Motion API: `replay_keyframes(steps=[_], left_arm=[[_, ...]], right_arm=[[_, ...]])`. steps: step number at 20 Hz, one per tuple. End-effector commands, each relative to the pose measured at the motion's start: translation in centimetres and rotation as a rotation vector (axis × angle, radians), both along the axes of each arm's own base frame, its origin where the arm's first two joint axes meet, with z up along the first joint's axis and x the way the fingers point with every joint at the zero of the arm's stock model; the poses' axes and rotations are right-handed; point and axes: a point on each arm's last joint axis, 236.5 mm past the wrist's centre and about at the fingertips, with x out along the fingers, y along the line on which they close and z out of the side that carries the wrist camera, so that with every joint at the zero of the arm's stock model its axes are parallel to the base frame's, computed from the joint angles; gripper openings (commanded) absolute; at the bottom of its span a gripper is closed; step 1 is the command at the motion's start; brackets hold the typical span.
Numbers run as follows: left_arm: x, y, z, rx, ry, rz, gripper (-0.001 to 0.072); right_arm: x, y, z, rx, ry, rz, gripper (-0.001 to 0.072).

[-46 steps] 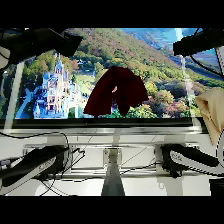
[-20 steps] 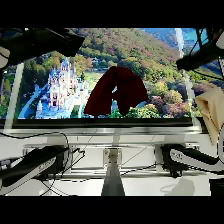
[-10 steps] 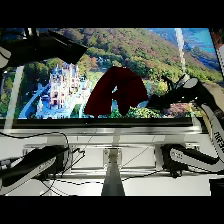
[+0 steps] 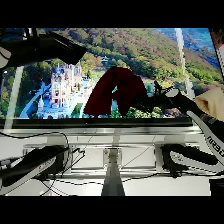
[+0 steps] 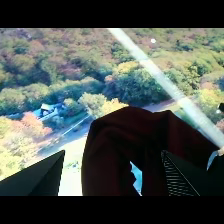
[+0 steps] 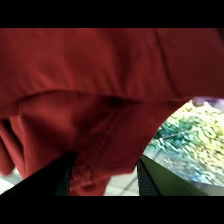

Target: Fold the clothes and pants, and hang the long-sleeved shirts on hangers.

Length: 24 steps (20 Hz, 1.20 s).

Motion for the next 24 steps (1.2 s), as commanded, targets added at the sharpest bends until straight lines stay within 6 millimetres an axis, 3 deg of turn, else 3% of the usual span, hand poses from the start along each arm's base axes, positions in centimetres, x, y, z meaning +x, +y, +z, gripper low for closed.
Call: replay_keyframes(steps=[1,3,4,6,8,9,11,13,16,18,19,20,21,23,24], left_arm=[[0.0,0.0,0.0,0.000,0.001,0.000,0.0698],[0.0,0.0,0.0,0.001,0.001,0.000,0.0698],[0.1,0.1,0.0,0.002,0.000,0.003,0.0697],[0.2,0.5,-0.3,0.003,0.016,0.028,0.0688],[0.8,1.8,-1.1,0.031,0.040,0.087,0.0449],[1.1,2.8,-1.6,0.066,0.045,0.125,0.0393],[1.7,5.1,-3.4,0.160,0.070,0.192,0.0359],[1.1,7.1,-7.2,0.295,0.158,0.203,0.0019],[-2.0,7.8,-14.8,0.400,0.408,0.148,0.0018],[-4.5,6.9,-19.9,0.396,0.577,0.100,0.0055],[-5.7,6.3,-22.0,0.378,0.648,0.083,0.0283],[-6.6,5.8,-23.8,0.357,0.710,0.070,0.0579],[-7.1,5.5,-25.4,0.351,0.746,0.057,0.0621],[-6.5,5.9,-27.5,0.348,0.747,0.080,0.0457],[-6.1,6.2,-27.9,0.330,0.752,0.101,0.0457]], right_arm=[[1.3,0.3,-1.0,-0.009,0.041,-0.152,0.0406],[3.0,-0.3,-0.4,-0.014,-0.004,-0.184,0.0103],[3.9,-0.5,0.2,-0.013,-0.030,-0.184,0.0018],[5.7,-0.9,1.9,-0.024,-0.107,-0.138,0.0017],[7.8,-1.6,4.5,-0.076,-0.251,-0.023,0.0017],[8.6,-2.2,5.9,-0.120,-0.322,0.044,0.0017],[9.7,-3.7,8.6,-0.245,-0.447,0.182,0.0017],[9.8,-5.3,10.7,-0.352,-0.506,0.287,0.0017],[9.0,-6.8,11.8,-0.445,-0.540,0.397,0.0016],[8.5,-7.6,11.2,-0.490,-0.527,0.445,0.0016],[8.3,-8.0,11.0,-0.504,-0.518,0.457,0.0017],[8.2,-8.1,10.9,-0.509,-0.511,0.465,0.0017],[8.1,-8.1,10.8,-0.508,-0.508,0.467,0.0017],[8.0,-8.1,10.8,-0.507,-0.505,0.469,0.0017],[8.0,-8.1,10.8,-0.507,-0.505,0.469,0.0017]])
